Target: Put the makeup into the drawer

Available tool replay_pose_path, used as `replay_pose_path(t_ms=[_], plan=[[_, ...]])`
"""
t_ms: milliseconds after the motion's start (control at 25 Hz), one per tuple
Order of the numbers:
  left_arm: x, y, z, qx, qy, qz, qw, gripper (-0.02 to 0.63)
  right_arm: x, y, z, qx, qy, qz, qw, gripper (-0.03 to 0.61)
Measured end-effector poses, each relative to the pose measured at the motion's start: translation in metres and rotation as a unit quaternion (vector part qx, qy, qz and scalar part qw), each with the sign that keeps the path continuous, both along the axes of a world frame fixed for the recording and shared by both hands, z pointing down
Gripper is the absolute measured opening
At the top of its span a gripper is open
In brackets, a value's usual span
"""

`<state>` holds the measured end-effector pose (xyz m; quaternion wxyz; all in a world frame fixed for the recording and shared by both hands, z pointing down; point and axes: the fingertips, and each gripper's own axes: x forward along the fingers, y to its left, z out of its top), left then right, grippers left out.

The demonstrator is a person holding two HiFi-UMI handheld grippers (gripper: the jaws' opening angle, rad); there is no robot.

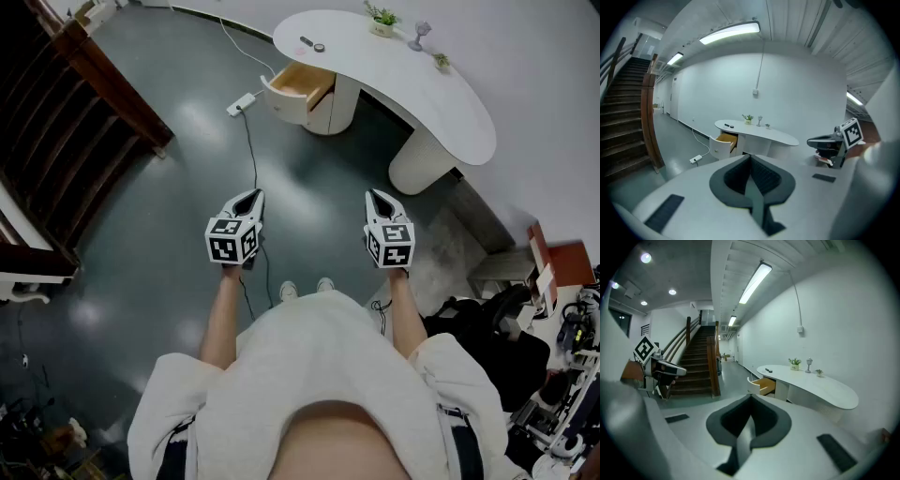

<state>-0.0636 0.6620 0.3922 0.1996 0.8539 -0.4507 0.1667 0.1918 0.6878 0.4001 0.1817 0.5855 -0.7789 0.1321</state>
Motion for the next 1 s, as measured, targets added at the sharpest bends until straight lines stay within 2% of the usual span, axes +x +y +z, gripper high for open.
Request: replay_pose_path(t_ms=[400,560,600,640,760,1000], plan=[[0.002,0.002,0.005,-0.003,0.002,-0.004,1.0,0.011,0.004,0.001,0.003,0.001,0.0,0.003,1.0,-0.003],[0.007,0.005,0.007,-0.006,0.001,-0.004,1.0,0.011,-0.001,0.001,-0.001,0.017,-0.028,-0.021,0.999,-0.003],[0.008,0.005,0.008,-0.007,0.0,-0.005,1.0,0.011,-0.006,0.001,-0.001,0.019,-0.035,-0.035,0.999,0.112],[0.009,0.006,0.008,-0.007,0.0,-0.006,1.0,0.011,-0.01,0.0,0.0,0.021,-0.041,-0.048,0.998,0.327],[0.014,0.007,0.01,-0.008,0.0,-0.011,0.9999,0.011,-0.01,-0.001,0.003,0.027,-0.038,-0.062,0.997,0.379],[0.028,0.009,0.013,-0.014,-0.001,-0.022,0.9997,0.011,0.0,-0.001,0.007,0.025,-0.026,-0.076,0.996,0.366]])
